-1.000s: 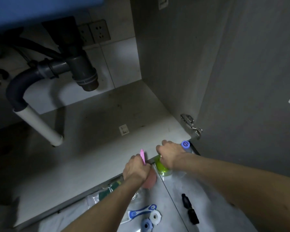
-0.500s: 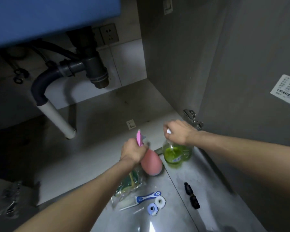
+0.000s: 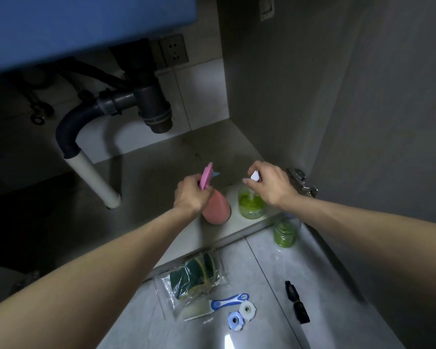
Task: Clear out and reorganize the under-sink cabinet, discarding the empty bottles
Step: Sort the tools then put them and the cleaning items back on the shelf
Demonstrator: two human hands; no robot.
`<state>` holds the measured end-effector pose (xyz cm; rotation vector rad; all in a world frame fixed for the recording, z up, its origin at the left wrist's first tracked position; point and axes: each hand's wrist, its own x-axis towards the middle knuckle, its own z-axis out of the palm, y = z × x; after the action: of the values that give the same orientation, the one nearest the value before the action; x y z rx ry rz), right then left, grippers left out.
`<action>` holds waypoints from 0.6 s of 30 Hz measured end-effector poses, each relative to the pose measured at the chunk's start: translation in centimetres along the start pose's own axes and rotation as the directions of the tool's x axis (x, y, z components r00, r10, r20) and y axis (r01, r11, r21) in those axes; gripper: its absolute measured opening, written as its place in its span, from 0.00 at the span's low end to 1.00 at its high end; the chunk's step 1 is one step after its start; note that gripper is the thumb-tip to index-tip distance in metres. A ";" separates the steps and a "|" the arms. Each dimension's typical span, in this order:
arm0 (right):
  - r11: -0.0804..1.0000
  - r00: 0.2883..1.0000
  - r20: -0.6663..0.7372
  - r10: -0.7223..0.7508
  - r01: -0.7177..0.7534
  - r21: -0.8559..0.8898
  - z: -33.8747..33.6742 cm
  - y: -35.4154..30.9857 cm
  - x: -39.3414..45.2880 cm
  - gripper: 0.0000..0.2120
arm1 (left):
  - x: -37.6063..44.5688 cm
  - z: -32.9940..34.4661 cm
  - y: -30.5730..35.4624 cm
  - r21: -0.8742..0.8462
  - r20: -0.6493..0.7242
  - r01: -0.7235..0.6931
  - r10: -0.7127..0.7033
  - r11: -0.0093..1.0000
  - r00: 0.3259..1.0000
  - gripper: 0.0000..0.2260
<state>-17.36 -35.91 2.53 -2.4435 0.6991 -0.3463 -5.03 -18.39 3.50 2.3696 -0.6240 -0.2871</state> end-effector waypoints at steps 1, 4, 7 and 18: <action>1.000 1.000 -0.004 0.006 -0.006 0.003 0.2 -0.1 0.3 0.13 | 0.3 0.3 -0.2 -0.008 -0.002 -0.001 0.001 1.000 1.000 0.12; 1.000 0.999 -0.020 0.030 -0.030 -0.002 0.9 0.0 1.0 0.19 | 1.1 0.8 -0.4 -0.017 -0.019 0.004 -0.004 1.000 1.000 0.10; 0.993 0.993 -0.046 0.105 -0.107 -0.041 1.3 1.0 1.2 0.35 | 1.6 1.1 -0.7 -0.045 -0.040 -0.009 0.008 0.999 0.999 0.10; 0.988 0.966 0.205 0.155 -0.151 -0.034 4.1 4.8 0.4 0.43 | 2.0 7.7 -4.3 -0.248 0.016 0.163 -0.164 0.955 0.986 0.30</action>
<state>-17.40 -37.63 -3.59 -2.3803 0.7949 -0.0237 -4.53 -20.70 -5.25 2.1801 -0.3649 -0.4081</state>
